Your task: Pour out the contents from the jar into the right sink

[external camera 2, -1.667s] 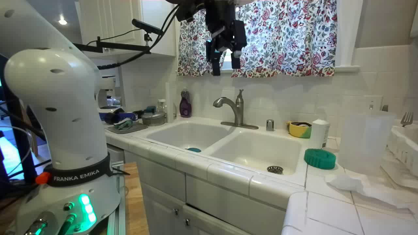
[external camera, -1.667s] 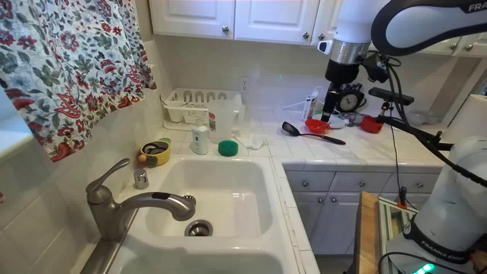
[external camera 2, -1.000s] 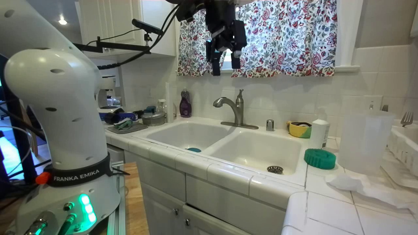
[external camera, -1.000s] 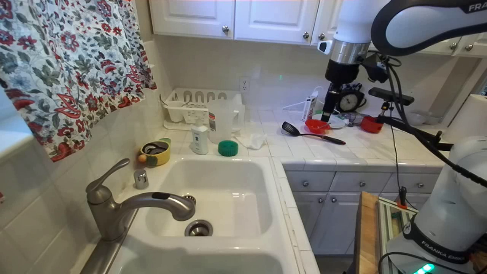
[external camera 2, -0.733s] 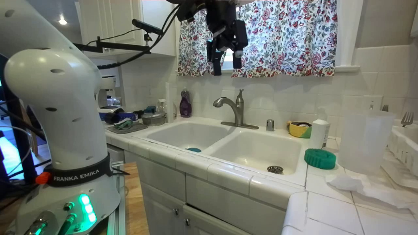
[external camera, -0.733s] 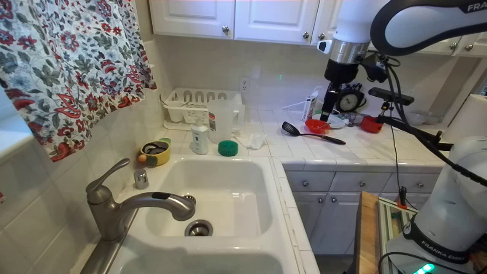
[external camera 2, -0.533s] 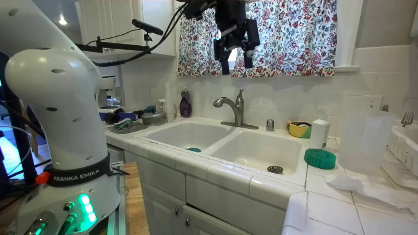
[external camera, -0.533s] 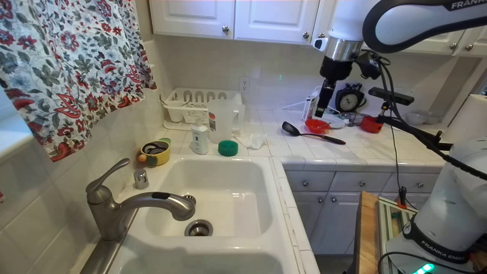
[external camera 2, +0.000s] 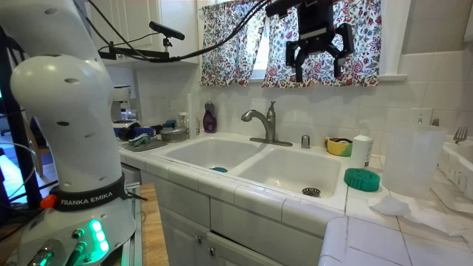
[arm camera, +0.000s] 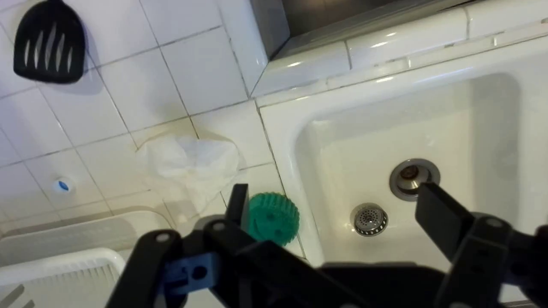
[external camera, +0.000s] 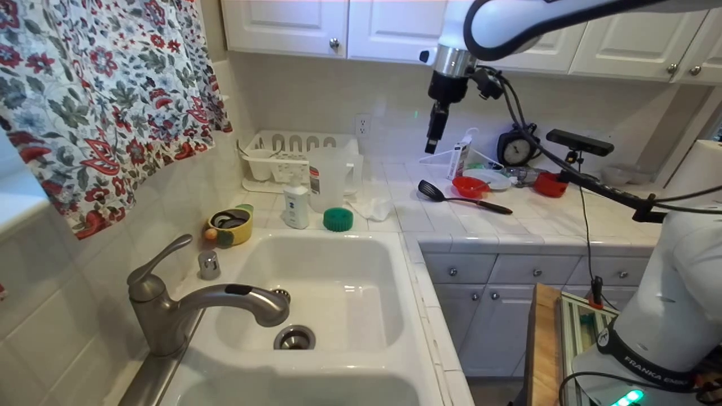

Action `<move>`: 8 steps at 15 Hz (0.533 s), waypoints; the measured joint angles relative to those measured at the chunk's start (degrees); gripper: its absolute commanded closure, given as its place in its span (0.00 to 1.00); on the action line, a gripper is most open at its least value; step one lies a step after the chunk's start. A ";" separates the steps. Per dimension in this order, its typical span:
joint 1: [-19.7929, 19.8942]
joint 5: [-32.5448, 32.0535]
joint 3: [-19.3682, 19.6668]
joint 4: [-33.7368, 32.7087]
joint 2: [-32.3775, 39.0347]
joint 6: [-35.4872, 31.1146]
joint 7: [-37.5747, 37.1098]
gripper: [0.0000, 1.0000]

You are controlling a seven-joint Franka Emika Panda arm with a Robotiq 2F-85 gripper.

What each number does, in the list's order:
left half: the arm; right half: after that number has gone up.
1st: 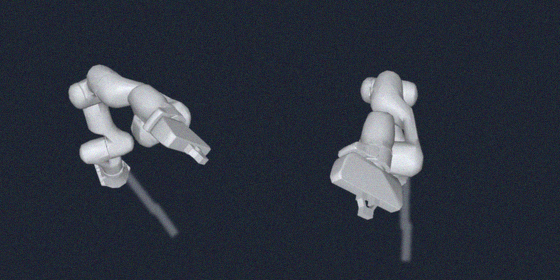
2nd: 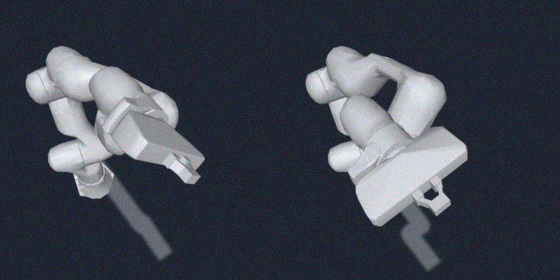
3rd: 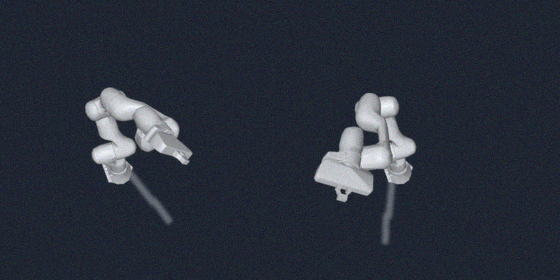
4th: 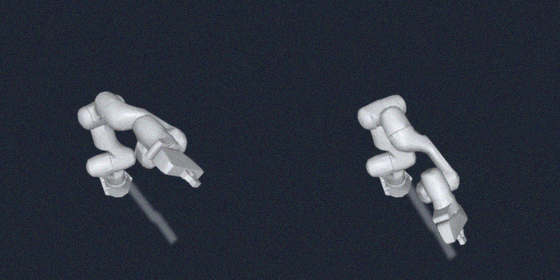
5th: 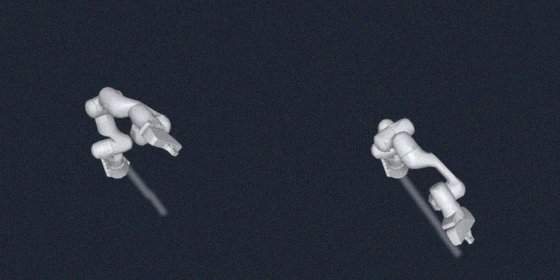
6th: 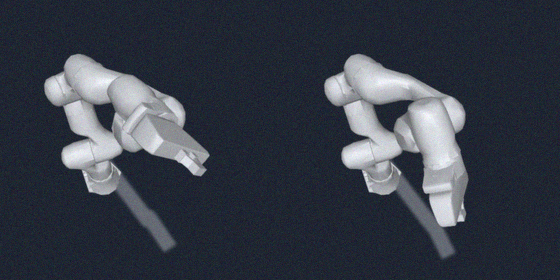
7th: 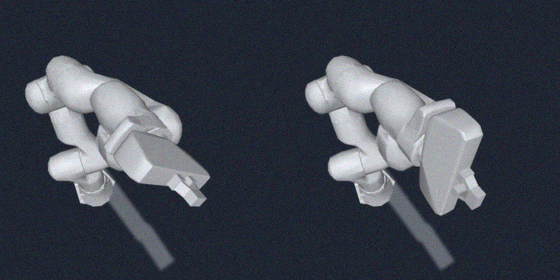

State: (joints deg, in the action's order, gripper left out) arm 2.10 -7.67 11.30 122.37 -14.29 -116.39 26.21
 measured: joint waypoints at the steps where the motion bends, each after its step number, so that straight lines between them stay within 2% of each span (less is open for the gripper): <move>1: -0.02 0.96 0.01 -2.79 2.75 0.00 2.13 0.00; 4: 0.21 3.88 0.06 -10.11 10.17 0.03 7.61 0.00; 8: 0.37 4.31 0.16 -13.17 13.43 0.19 8.65 0.00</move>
State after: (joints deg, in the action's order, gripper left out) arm 2.46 -3.37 11.47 109.21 -0.86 -116.20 34.86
